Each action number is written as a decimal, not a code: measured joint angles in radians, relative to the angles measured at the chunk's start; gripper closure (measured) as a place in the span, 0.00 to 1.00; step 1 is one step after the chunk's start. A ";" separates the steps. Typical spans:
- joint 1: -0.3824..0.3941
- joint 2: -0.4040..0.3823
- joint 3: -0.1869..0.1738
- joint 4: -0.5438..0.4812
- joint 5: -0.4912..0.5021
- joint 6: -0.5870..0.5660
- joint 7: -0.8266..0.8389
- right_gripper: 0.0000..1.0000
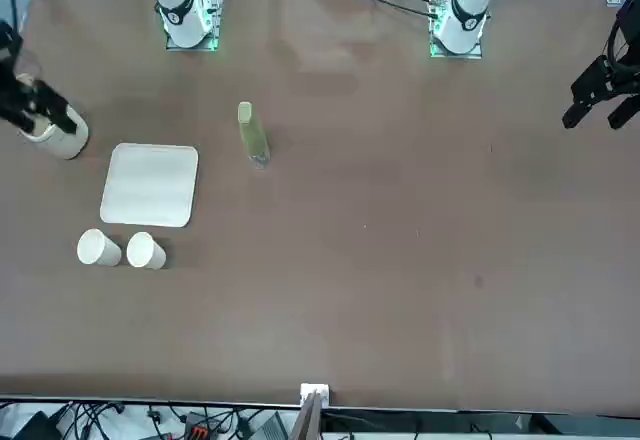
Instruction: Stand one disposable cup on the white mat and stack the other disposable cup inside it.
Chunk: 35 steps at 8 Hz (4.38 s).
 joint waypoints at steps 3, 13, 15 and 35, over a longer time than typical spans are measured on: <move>0.009 0.096 0.003 -0.176 0.000 0.293 0.000 0.00; 0.043 0.531 0.002 0.004 -0.001 0.469 0.001 0.18; 0.043 0.564 0.002 0.031 -0.001 0.469 0.001 0.27; 0.024 0.089 -0.025 -0.635 -0.068 0.625 0.005 0.98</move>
